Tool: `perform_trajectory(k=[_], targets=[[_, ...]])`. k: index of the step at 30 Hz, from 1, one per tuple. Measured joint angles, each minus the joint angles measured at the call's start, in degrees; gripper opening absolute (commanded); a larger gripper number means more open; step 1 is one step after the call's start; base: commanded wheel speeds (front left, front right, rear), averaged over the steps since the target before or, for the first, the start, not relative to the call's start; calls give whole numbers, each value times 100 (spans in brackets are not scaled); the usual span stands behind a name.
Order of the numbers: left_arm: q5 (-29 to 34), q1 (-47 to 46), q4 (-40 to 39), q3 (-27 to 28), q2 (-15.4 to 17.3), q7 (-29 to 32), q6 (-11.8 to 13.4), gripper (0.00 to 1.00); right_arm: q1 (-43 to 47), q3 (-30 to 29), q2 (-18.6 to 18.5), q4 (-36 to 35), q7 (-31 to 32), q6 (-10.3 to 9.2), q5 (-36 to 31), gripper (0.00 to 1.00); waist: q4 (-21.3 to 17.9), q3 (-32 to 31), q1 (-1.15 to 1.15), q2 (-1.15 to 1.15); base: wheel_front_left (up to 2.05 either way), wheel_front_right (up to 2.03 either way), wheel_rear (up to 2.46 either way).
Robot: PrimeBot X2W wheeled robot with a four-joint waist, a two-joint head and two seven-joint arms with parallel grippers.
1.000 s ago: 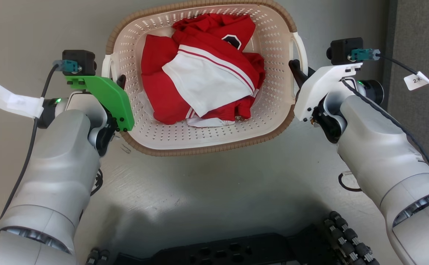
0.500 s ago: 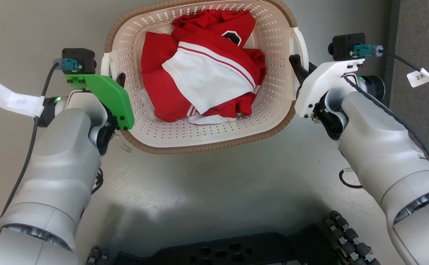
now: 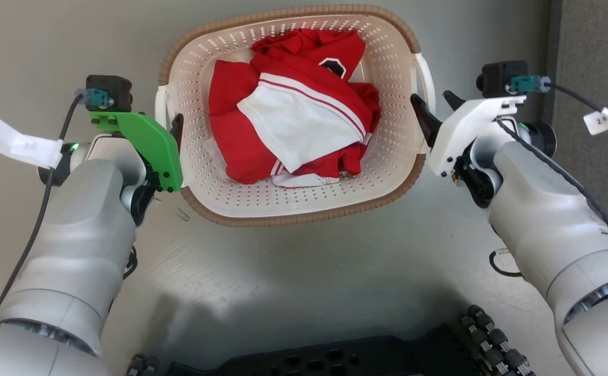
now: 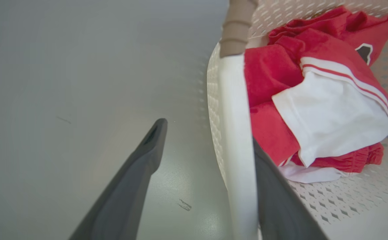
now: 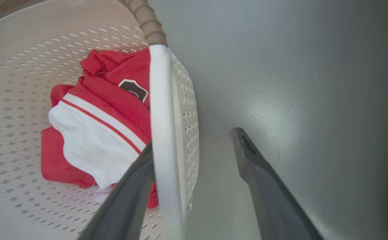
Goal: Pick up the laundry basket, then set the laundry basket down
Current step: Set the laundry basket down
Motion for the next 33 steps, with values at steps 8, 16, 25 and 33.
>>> perform_trajectory(k=[8,16,25,33], targets=[[-10,1,-13,33,-2,-356,-1,100,122,23,-8,-59,-274,0,26,100,38,-189,0,0,0,0,0],[25,82,-52,25,4,-1096,-1,100,393,18,-24,-236,-580,0,108,100,49,-505,0,0,0,0,0],[153,528,-54,-57,23,-1349,62,100,590,-29,-87,-523,-711,0,212,100,18,-979,0,0,0,0,0],[264,870,-229,-70,55,-1399,176,100,856,-58,-181,-722,-737,0,227,100,-55,-1420,0,0,0,0,0]])
